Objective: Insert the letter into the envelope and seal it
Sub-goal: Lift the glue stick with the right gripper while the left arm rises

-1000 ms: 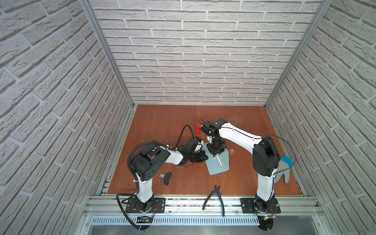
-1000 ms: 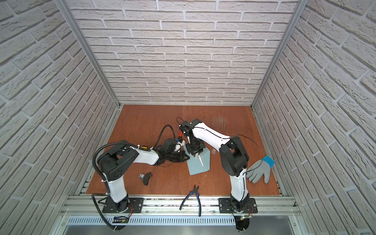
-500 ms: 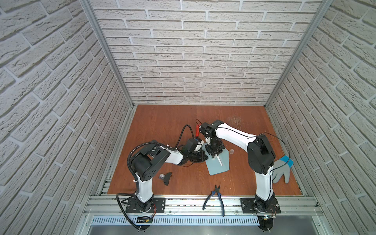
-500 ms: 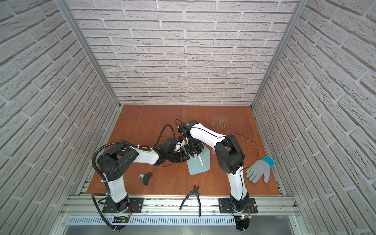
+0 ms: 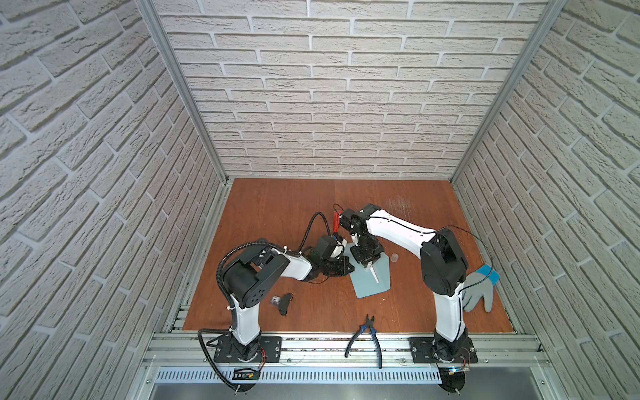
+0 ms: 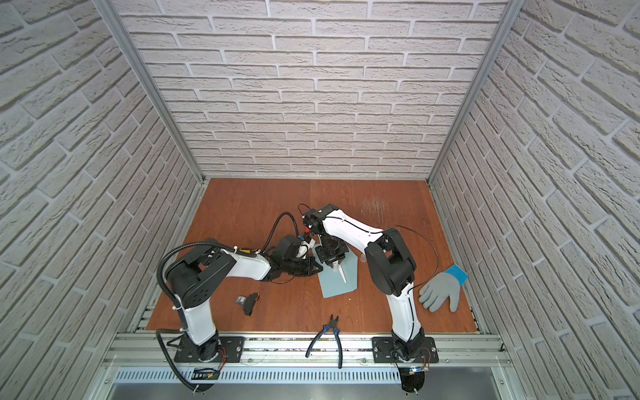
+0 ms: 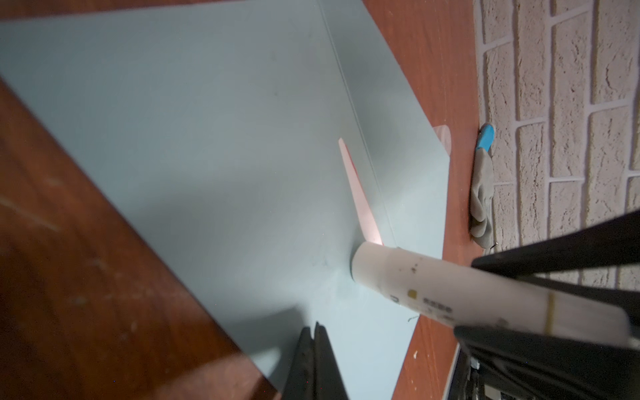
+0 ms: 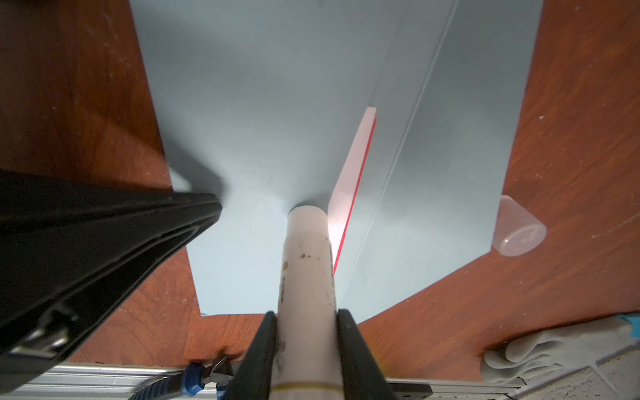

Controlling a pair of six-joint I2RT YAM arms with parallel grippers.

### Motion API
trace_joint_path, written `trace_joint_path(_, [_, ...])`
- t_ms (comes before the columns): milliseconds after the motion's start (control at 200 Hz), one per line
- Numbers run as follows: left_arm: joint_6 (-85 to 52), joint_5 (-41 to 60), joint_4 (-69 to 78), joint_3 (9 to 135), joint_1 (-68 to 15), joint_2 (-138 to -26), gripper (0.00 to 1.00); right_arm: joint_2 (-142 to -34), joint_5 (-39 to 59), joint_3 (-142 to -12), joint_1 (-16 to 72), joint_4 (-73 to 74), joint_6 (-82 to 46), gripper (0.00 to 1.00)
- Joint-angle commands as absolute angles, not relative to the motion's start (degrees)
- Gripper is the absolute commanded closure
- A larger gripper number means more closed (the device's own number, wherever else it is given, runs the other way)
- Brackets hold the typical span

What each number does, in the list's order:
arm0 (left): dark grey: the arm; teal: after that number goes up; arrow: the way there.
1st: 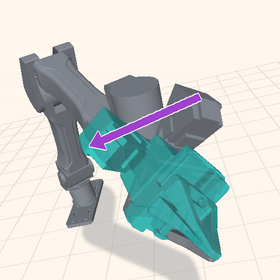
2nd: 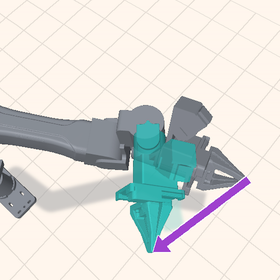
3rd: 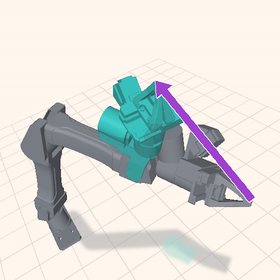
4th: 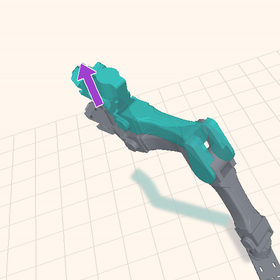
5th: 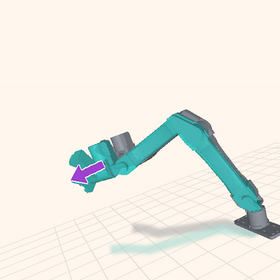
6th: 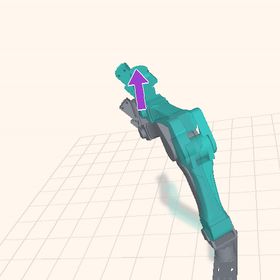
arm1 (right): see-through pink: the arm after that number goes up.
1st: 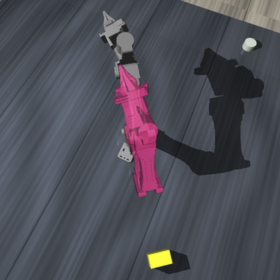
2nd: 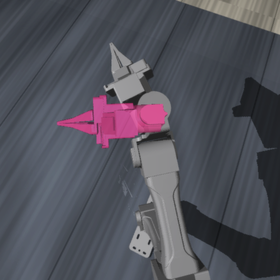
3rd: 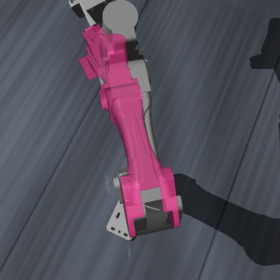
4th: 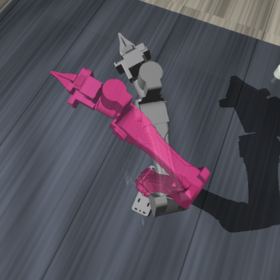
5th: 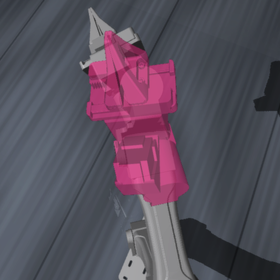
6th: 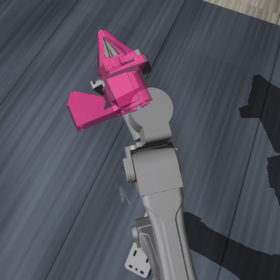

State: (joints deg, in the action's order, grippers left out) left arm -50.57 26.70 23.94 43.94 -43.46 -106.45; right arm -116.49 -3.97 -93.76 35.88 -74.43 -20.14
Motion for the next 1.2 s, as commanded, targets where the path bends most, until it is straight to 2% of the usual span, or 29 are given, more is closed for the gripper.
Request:
trace_joint_path(0, [-49.4,25.78,18.11,43.06,-43.17,-106.92,1.0,-116.33,-6.95,-94.18,35.07,-75.4,-20.39,0.95])
trace_joint_path(500, [-47.37,24.62,13.92,44.33,-43.24,-106.14,1.0,-96.77,-5.7,-93.49,35.16,-77.64,-22.26,0.95])
trace_joint_path(750, [-45.32,25.79,11.76,45.95,-44.3,-99.73,1.0,-82.77,-3.07,-83.51,35.23,-64.9,-22.85,0.95])
trace_joint_path(980, [-45.2,25.68,12.69,45.98,-44.74,-88.27,0.72,-67.05,-1.37,-68.0,35.3,-44.44,-23.47,0.94])
trace_joint_path(1195, [-48.69,19.64,19.8,40.0,-44.75,-72.04,0.56,-53.54,0.08,-52.79,35.94,-21.12,-22.13,0.94])
